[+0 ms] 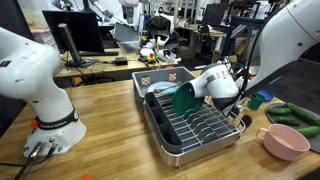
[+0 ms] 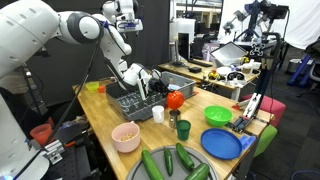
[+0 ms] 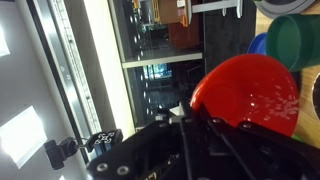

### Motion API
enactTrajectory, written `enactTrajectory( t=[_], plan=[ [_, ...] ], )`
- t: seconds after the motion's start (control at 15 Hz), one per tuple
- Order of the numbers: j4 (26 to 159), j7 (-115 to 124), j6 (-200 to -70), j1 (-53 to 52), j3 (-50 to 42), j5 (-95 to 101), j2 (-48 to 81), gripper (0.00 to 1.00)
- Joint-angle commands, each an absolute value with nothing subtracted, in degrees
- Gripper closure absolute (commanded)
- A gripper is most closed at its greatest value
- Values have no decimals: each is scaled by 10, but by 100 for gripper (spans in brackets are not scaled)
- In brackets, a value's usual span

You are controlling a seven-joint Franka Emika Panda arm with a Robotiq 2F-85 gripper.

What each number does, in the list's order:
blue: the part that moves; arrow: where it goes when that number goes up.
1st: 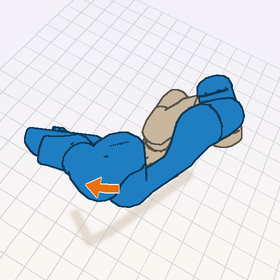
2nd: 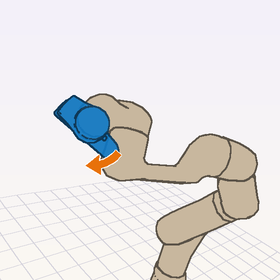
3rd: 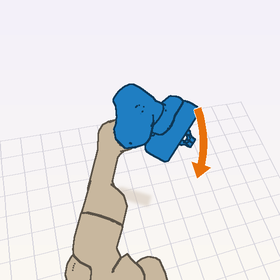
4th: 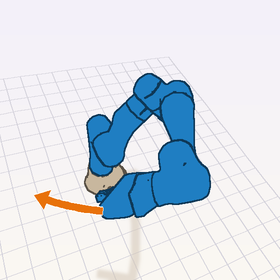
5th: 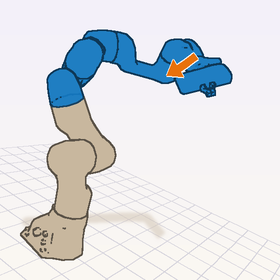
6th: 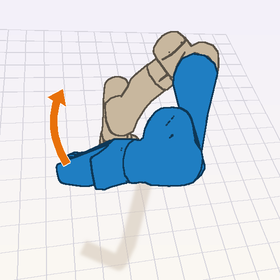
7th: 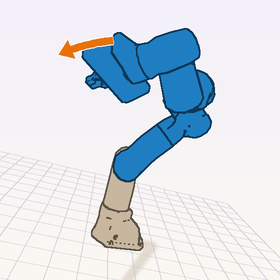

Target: Pour the contents of the small red bowl into the silver jug

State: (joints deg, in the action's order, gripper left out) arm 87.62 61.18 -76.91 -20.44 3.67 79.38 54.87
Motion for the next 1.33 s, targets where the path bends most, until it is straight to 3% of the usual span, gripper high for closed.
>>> enactTrajectory(
  t=[0.0,1.27],
  plan=[
    [849,592,-743,-205,39,806,568,98],
    [827,589,-708,-211,42,822,591,98]
  ],
)
